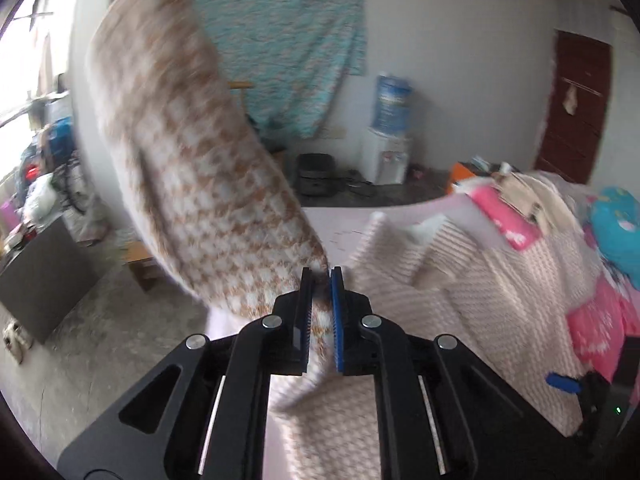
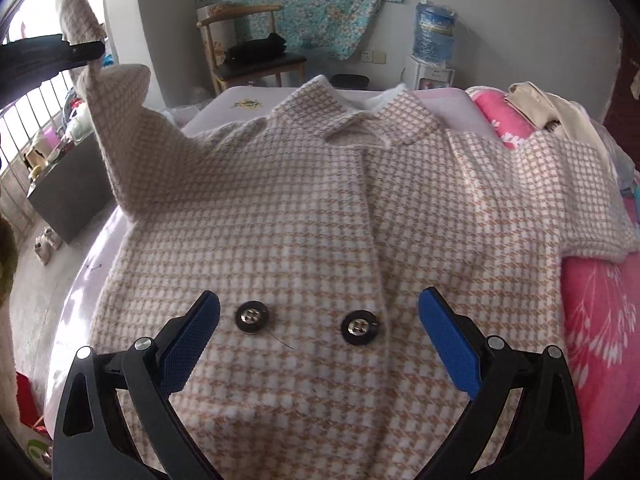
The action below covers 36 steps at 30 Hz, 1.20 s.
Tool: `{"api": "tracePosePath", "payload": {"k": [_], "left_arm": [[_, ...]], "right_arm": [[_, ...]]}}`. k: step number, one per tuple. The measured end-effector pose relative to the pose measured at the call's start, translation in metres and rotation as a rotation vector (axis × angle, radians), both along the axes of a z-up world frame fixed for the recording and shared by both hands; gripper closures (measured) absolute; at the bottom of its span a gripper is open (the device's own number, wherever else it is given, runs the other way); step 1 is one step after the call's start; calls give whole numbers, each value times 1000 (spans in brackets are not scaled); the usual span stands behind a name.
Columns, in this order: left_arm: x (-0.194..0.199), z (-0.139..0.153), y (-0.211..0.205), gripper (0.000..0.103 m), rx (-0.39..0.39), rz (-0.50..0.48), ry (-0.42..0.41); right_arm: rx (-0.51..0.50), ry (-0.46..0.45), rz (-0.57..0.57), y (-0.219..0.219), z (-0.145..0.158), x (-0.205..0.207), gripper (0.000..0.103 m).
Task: Fold large clothes
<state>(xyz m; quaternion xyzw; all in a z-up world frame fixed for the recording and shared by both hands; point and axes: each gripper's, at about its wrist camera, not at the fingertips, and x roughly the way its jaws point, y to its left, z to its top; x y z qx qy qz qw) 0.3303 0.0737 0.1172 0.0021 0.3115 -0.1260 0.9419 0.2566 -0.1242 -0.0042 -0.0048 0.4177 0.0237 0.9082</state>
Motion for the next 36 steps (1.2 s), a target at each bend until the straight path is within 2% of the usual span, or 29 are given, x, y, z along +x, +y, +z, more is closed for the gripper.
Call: {"api": "tracePosePath", "payload": {"k": [1,2,4,6,8,11,14,18,21,23,26,31,35,36], "left_arm": [[-6,-8,-17,75,-10,-66,33],[-11,-19,-32,52,-16,-120,70],[-30,-50,-52,33,-19,-179,132],[-46,-77,-64,32,-23,-214,212],[-55,-102,-58,29,-47,-205,290],[-60,-128,-33,25,-70,-129,356],[-60,-145,-2,21,-69,-17,385],[-49,-164,24,20,-80,80,446],[-50,-165,37,19,-136,72,437],[-51,-164,39,13,-145,65,433],[-50,-166,32,9,-150,46,418],[-47,-168,26,8,-190,25,408],[-48,-169,37,8,-269,4,416],[-47,-170,39,8,-295,6,421]], "right_arm": [[-4,0,-23,-8,0,-4,6],[-8,3,-44,-17,1,-7,6],[-11,9,-85,-33,1,-13,6],[-9,19,-116,-48,0,-18,6],[9,33,-133,-60,-2,-23,6],[65,65,-142,-75,-5,-23,6],[135,66,-130,-85,-2,-18,6],[315,47,-80,-98,12,7,6],[457,77,-77,-114,11,47,6],[531,123,-115,-127,3,77,8],[574,210,-195,-141,-20,116,20],[522,335,-231,-137,-53,148,41],[419,323,-179,-118,-41,147,64],[382,318,-170,-114,-39,147,74]]}}
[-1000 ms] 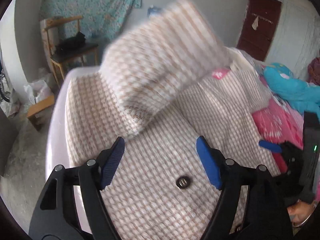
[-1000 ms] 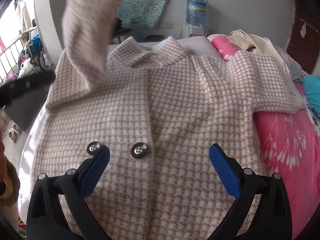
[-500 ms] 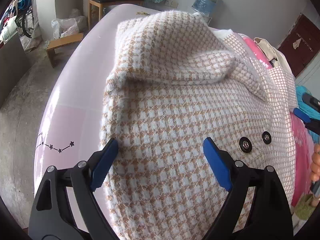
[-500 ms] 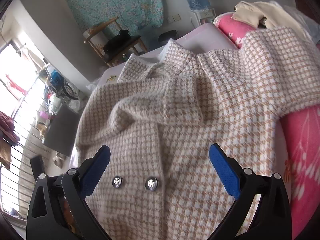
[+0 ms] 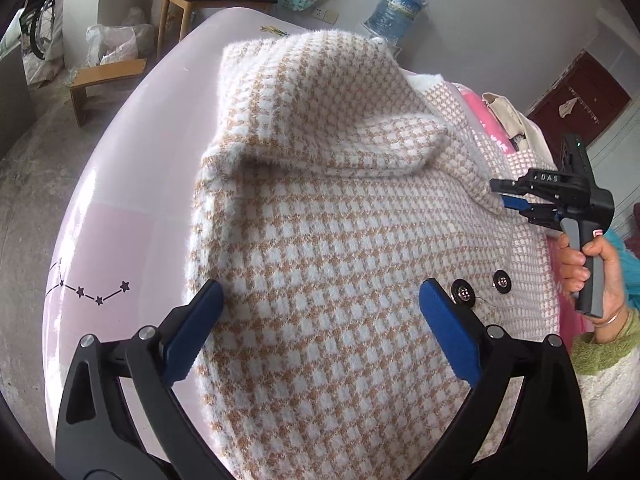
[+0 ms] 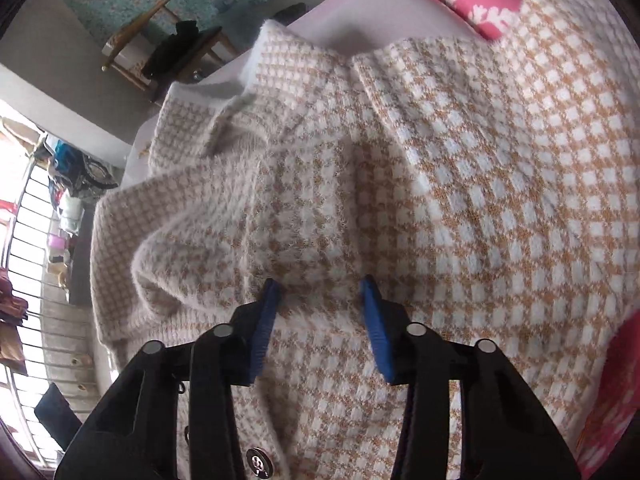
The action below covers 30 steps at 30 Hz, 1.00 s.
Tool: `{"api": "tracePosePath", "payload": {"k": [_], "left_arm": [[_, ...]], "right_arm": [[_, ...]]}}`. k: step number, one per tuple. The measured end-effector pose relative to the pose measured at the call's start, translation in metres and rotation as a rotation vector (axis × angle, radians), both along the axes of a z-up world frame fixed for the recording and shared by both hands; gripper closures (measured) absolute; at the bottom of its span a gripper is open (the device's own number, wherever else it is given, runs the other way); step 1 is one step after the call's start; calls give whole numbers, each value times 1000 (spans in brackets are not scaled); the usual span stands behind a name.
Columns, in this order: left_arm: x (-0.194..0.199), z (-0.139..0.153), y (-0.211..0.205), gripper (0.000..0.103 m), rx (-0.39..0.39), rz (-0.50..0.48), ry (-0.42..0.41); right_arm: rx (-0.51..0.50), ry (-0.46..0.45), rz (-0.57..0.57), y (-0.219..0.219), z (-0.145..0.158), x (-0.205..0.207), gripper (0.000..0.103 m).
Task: Fold large clothes
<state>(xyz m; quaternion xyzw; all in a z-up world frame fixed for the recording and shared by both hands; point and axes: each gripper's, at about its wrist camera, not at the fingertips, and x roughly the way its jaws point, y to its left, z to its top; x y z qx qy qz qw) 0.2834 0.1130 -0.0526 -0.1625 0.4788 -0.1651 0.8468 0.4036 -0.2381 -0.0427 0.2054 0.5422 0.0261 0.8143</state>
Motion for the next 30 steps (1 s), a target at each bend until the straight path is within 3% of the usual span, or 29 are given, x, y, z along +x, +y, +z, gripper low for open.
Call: {"api": "tracePosePath", "payload": {"k": [1,3,9,13,15,19,23,26,27,28,30], "left_arm": [[1,0,2,8,-24,6,5],[3,-1,7,8,-67,14,16],[4,-2,13,8,-134,15,32],[2,2,17,8,-143,27,39],[1,6,16,8,-109,32,21],[4,13,11,8,16,62,-7],[13,10,1,8,239,108,-13],[19,5,1,8,313,125,-23],[22,3,2,8,324,132,-21],[23,3,5,8,331,142,-19],[26,3,11,8,338,159,-22]], "right_arm": [[-18,-4,7,1,2,0,86],[18,-20,16,1,11,-3,96],[158,-203,94,-10,81,-38,97],[139,-272,72,-22,105,-71,97],[120,-246,59,-35,98,-81,94],[173,-125,25,-52,55,-70,51],[184,-40,7,-43,11,-35,50],[143,17,3,-33,-14,-9,51],[119,15,11,-29,-16,-5,59],[84,-2,35,-22,-13,-4,84],[51,-6,74,-11,-7,-7,95]]}}
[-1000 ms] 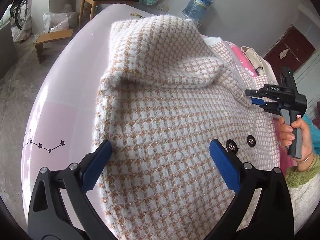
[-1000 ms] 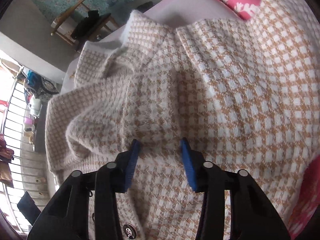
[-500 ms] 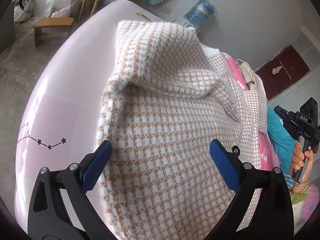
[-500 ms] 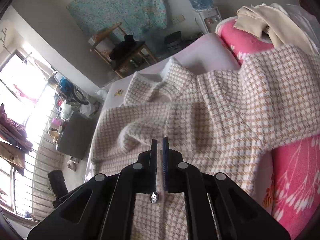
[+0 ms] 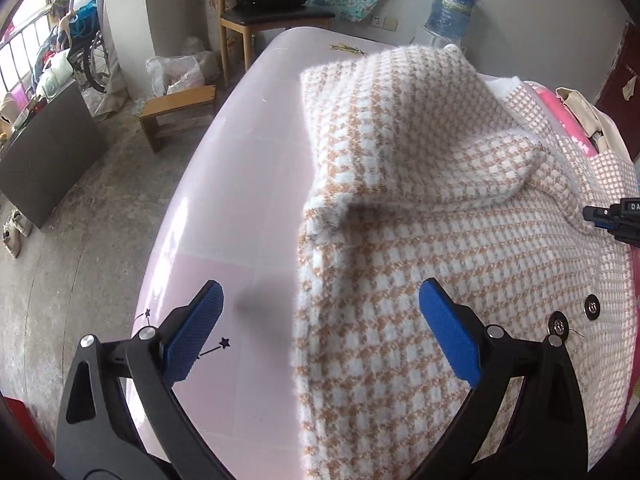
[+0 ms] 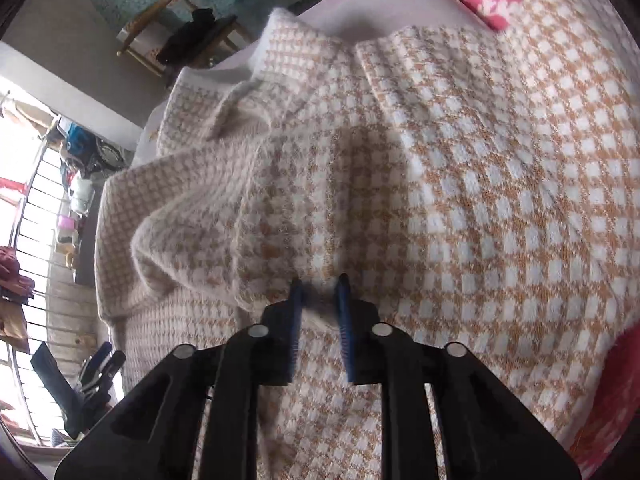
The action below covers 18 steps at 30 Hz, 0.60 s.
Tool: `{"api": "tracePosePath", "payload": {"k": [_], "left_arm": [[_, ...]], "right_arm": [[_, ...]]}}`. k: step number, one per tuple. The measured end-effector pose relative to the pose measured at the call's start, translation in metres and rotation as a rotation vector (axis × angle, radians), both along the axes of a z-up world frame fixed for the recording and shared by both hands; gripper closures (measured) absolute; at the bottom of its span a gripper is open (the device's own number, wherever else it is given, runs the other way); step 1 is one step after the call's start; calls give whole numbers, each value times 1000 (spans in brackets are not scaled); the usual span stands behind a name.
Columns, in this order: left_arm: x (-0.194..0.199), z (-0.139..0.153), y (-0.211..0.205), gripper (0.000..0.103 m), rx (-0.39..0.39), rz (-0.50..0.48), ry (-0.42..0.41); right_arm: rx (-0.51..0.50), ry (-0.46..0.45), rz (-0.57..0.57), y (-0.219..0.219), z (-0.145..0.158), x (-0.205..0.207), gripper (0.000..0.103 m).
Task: Fold large clothes
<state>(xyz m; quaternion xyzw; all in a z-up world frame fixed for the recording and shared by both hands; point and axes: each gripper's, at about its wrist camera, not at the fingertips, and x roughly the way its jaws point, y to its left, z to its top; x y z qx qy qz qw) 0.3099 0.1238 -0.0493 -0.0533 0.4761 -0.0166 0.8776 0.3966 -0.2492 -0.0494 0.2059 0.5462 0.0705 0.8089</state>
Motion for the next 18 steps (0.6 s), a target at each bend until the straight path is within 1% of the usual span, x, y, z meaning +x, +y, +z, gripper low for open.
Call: {"api": "tracePosePath", "payload": {"k": [2,5,8,9,10,11,12,13,14,15,16,17,18], "left_arm": [[3,0,5,8,16,14,-5],[9,-2,11,8,21,21,5],[10,-3,14,8,18,26,7],[10,-4,14,8,16,27,8],[11,-4,15,8,15,28,10],[11,-6,14,8,14,29,11],[12,-6,14,8,19,28,9],[13,-7,14,8,27,25,8],[12,-7,12,8,31,22,9],[14,-6,10,8,33,22,8],[15,-6,11,8,35,25,7],[15,-6,11,8,40,29,5],[15,-6,11,8,47,34,2]], "right_arm": [[-22,-37,29,4,13,-9,96],[41,-109,30,-3,46,-31,96],[100,-199,1,-19,77,-61,96],[98,-214,-13,-25,82,-69,96],[76,-214,-28,-32,79,-77,96],[42,-189,-33,-35,73,-77,96],[18,-143,-19,-37,60,-76,95],[-5,-86,-15,-40,46,-72,92],[-37,-26,-26,-44,32,-69,92],[-61,14,-31,-46,24,-66,92],[-62,20,-36,-48,20,-63,88],[-50,8,-44,-51,19,-62,81],[-42,-7,-48,-52,22,-58,62]]}}
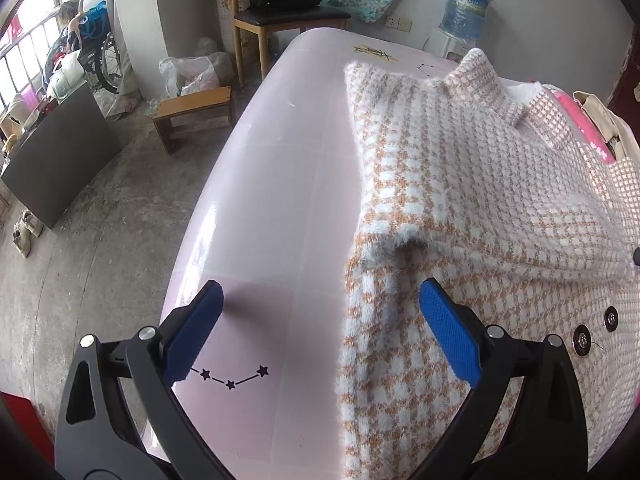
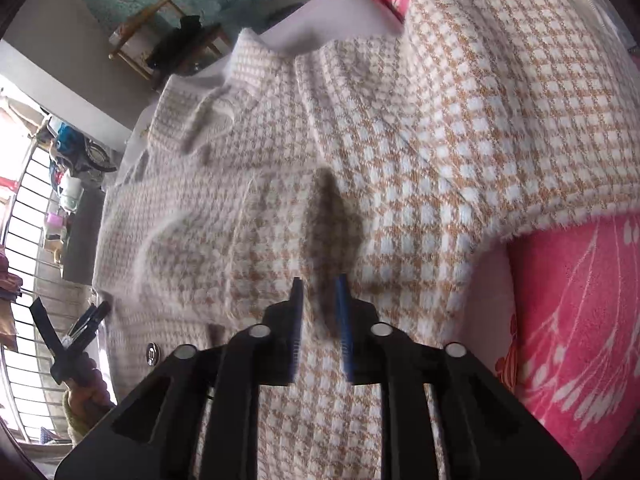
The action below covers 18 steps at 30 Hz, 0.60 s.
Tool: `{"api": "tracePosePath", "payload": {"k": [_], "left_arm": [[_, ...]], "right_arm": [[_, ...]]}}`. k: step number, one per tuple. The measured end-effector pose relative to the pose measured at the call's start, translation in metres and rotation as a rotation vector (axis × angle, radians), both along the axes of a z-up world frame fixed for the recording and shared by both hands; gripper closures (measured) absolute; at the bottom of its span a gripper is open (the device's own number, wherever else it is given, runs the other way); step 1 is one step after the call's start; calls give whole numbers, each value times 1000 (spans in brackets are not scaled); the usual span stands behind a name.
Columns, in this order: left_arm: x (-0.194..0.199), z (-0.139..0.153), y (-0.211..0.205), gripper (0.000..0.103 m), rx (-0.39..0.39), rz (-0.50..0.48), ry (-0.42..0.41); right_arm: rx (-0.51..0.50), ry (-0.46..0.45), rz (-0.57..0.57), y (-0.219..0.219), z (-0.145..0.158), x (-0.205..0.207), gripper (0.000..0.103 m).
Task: Fold large clothes
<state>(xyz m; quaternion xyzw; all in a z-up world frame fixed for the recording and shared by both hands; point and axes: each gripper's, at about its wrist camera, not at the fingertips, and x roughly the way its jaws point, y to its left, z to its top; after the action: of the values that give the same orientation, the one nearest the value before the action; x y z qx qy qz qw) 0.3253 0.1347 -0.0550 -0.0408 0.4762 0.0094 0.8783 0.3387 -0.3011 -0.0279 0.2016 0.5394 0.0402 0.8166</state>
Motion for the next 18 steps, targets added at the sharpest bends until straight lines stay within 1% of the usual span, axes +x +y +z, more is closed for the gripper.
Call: {"api": "tracePosePath", "payload": {"k": [1,2,4,9,11,13,14,15,16,18], "left_arm": [[1,0,0,8,6,7,0],[2,0,1,8,10,14,4],[4,-1,3,8,9,30,11],[5,0,8,8,6,52,5],[6,-1,8,8,5,54,8],[6,-3,8,8,6,53,12],[7,-4,7,8,9,52,14],[7,-5,7,8,19,52,12],[7,-5,5,8,26,50,12],[8,-6,4,8,36,50,13]], "right_arm": [[-2,-22,-5,-1,4,5,53],[-9,-43,-9,-1,6,11,53],[-22,-39,-5,2,6,25,53],[-90,29,9,11,-14,61,53],[-120,33,13,17,-16,67,62],[-151,30,30,23,-13,68,79],[-175,31,40,26,-12,69,82],[-209,32,49,29,-11,69,89],[-236,31,57,35,-11,73,93],[-250,20,70,44,-6,80,98]]}}
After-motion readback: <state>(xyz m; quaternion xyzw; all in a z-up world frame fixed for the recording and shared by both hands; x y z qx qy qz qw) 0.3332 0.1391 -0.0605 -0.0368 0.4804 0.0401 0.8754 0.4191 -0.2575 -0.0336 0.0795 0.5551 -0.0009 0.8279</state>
